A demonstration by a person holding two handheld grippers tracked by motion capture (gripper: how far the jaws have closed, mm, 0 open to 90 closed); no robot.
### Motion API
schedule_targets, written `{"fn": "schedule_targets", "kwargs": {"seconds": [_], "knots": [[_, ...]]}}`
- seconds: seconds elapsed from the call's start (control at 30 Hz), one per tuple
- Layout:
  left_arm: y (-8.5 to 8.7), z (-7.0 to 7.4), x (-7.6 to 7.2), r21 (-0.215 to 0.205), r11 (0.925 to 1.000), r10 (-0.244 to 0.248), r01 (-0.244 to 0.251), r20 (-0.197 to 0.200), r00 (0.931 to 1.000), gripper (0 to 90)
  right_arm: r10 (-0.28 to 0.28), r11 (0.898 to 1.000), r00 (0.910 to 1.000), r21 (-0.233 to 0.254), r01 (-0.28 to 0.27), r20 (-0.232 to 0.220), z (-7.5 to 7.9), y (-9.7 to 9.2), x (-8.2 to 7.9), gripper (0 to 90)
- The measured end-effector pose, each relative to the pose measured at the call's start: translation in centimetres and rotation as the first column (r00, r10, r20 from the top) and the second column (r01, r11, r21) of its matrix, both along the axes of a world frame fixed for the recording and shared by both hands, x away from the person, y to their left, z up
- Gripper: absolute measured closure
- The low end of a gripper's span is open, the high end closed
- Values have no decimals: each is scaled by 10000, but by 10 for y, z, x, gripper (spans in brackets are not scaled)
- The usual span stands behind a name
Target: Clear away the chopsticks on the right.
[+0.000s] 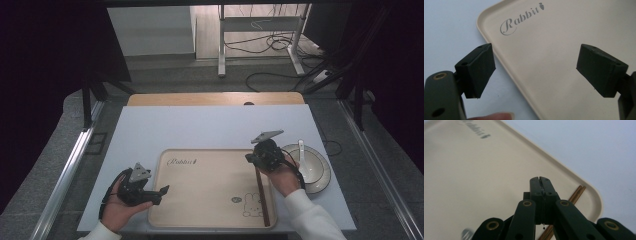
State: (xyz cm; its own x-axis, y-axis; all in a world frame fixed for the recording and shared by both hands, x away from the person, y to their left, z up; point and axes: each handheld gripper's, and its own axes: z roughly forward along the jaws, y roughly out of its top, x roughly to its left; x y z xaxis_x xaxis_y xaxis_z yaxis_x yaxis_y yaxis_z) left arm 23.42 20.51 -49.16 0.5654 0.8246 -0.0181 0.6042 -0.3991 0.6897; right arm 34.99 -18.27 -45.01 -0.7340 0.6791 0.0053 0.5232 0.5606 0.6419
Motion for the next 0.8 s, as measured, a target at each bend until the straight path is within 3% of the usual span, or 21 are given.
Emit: {"fn": "schedule_targets", "kwargs": {"seconds": [0.13, 0.23, 0.33, 0.47, 0.6, 0.8], "knots": [[0, 2, -2, 37, 10000, -45, 45, 58, 10000, 155, 346, 9959, 9992, 832, -362, 206, 9, -23, -25, 892], [1, 2, -3, 30, 10000, -25, 24, 91, 10000, 155, 388, 9925, 9985, 1145, -430, 385, 12, -44, -43, 890], [1, 1, -2, 40, 10000, 15, -16, 95, 10000, 155, 321, 9853, 9991, 1667, -363, 279, 10, -67, -57, 890], [3, 2, -1, 64, 10000, 53, -54, 124, 9999, 155, 158, 9796, 9996, 1997, -202, 233, 6, -91, -71, 885], [4, 1, -1, 49, 9999, 134, -134, 137, 9998, 155, 111, 9739, 9998, 2264, -152, 191, 3, -103, -80, 848], [3, 2, -3, -5, 9999, 150, -150, 225, 9996, 155, 77, 9694, 9997, 2451, -135, 249, 0, -104, -82, 538]]}}
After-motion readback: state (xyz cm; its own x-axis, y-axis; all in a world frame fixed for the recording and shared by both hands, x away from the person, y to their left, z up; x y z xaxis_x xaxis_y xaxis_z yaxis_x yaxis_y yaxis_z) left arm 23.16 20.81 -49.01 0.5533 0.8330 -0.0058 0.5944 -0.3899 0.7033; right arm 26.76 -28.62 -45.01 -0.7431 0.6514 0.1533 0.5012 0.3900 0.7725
